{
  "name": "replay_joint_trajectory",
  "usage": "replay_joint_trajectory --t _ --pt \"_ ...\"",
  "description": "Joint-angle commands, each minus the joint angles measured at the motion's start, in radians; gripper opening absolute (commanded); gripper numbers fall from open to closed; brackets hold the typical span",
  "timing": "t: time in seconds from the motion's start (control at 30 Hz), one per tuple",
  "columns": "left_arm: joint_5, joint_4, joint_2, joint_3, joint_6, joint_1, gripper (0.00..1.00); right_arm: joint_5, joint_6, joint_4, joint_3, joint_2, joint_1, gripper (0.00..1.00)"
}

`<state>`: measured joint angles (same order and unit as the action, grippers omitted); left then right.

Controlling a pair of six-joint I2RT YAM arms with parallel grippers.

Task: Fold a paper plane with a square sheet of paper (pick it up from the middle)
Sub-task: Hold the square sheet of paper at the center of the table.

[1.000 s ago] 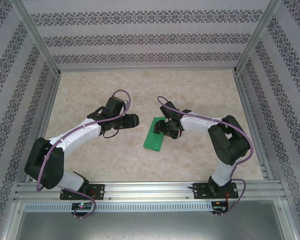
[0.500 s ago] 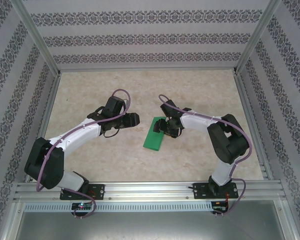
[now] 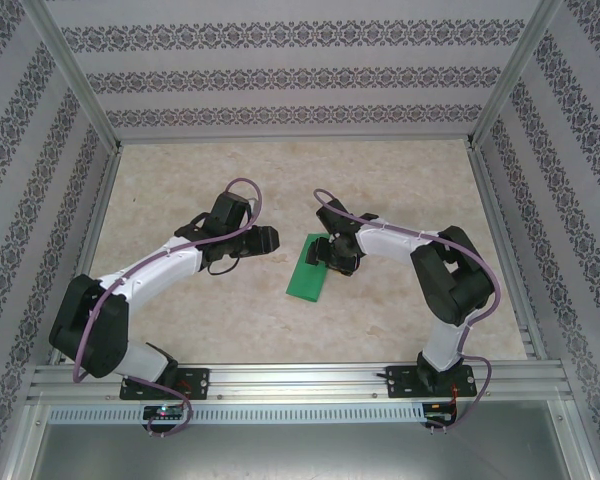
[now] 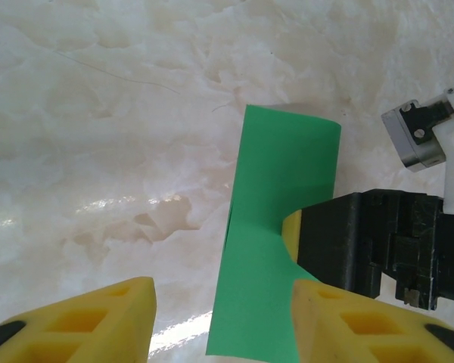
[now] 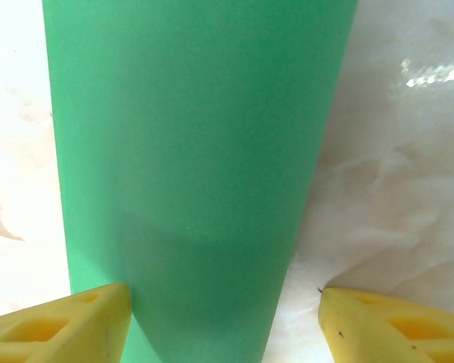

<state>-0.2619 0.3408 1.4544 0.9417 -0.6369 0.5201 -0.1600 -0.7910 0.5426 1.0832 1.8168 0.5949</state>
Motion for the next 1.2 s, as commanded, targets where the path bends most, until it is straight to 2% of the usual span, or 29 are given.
replay_joint_trajectory --t 0.0,0.43,0.57,0.7,0.73,0.87,1.17 --pt "-0.05 -0.044 0.031 0.019 -0.007 0.014 0.45 0.027 0.005 -0.066 -0.02 0.085 0.018 0.69" --pt "-0.086 -0.042 0.076 0.044 -0.013 0.018 0.42 0.043 -0.016 -0.056 -0.019 0.096 0.019 0.7" --pt "-0.114 -0.051 0.113 0.054 -0.016 0.03 0.32 0.049 -0.016 -0.055 -0.025 0.098 0.019 0.7" --pt "-0.154 -0.049 0.194 0.09 -0.037 0.043 0.04 0.051 -0.017 -0.053 -0.026 0.1 0.023 0.7" --pt "-0.161 -0.046 0.216 0.1 -0.047 0.044 0.0 0.053 -0.017 -0.053 -0.026 0.101 0.023 0.7" --pt "-0.203 -0.045 0.302 0.146 -0.067 0.061 0.0 0.053 -0.017 -0.056 -0.023 0.11 0.027 0.7" --pt "-0.204 -0.005 0.396 0.195 -0.084 0.093 0.0 0.05 -0.022 -0.065 -0.017 0.127 0.034 0.7"
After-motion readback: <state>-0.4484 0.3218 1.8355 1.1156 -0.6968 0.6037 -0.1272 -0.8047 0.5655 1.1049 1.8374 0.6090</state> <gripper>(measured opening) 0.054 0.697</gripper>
